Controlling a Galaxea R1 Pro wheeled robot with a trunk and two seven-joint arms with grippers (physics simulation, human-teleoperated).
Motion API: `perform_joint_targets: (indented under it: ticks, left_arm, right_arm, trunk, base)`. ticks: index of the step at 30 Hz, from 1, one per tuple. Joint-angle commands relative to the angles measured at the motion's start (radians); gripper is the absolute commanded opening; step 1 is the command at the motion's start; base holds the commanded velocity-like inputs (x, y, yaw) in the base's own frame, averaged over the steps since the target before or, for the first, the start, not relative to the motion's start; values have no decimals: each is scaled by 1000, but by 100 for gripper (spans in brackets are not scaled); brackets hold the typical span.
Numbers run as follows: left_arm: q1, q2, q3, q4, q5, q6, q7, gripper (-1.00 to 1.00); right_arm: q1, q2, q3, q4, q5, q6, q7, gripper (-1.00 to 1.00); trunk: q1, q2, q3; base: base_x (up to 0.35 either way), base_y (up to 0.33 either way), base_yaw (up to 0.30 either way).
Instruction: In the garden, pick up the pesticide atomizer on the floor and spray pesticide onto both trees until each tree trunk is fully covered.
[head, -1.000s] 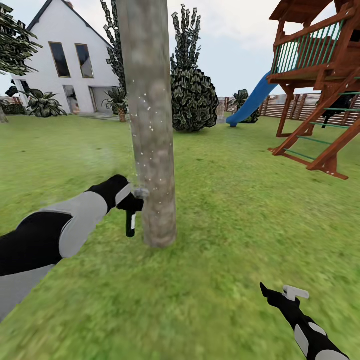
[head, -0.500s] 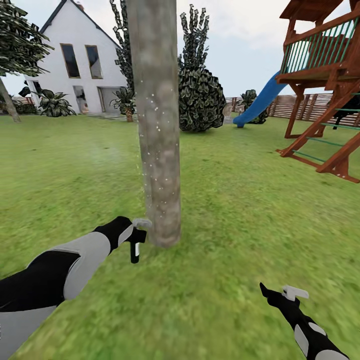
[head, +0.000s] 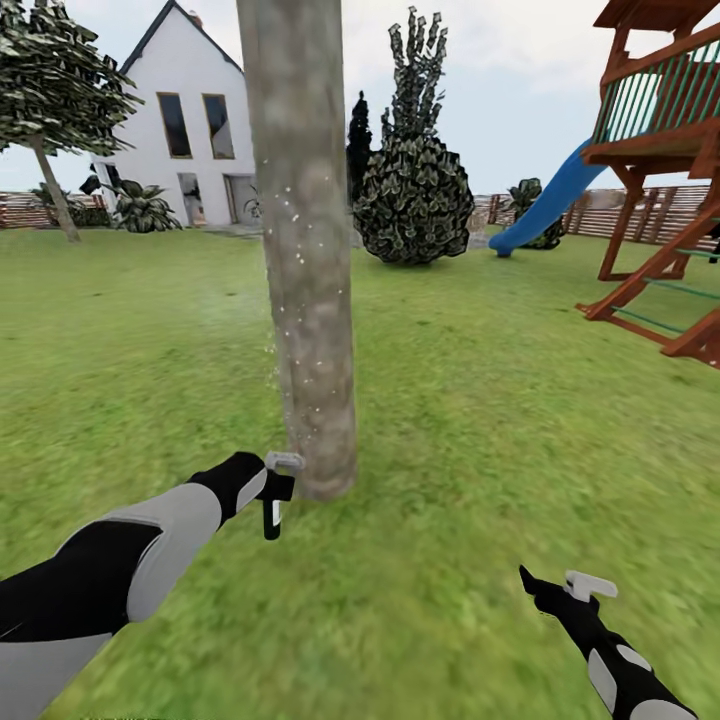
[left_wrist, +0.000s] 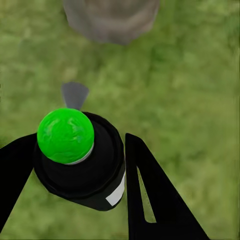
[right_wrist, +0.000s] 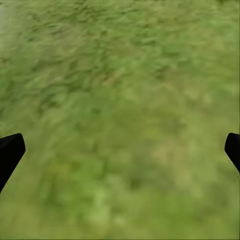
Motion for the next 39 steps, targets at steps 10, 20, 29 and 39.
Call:
perform_joint_targets:
  ticks: [10,20,29,39]
  left_arm:
    - [1,-2,0,0,0,0,0,-100]
    - [1,-4,0,0,1,0,0,-100]
    - [1,-8,0,0,1,0,0,-100]
    - [1,-20,-1,1,0,1,0,-100]
  right_arm:
    - [0,0,0,0,1,0,0,100]
    - [0,5,0,0,1,0,0,100]
    - [0,5,0,0,1,0,0,100]
    - [0,5,1,0,1,0,0,100]
  trunk:
    - [0,0,0]
    - [0,0,0]
    - [0,0,0]
    - [0,0,0]
  base:
    - [19,-325,193]
    - [0,-264,209]
    - [130,-165,193]
    - [68,-300,188]
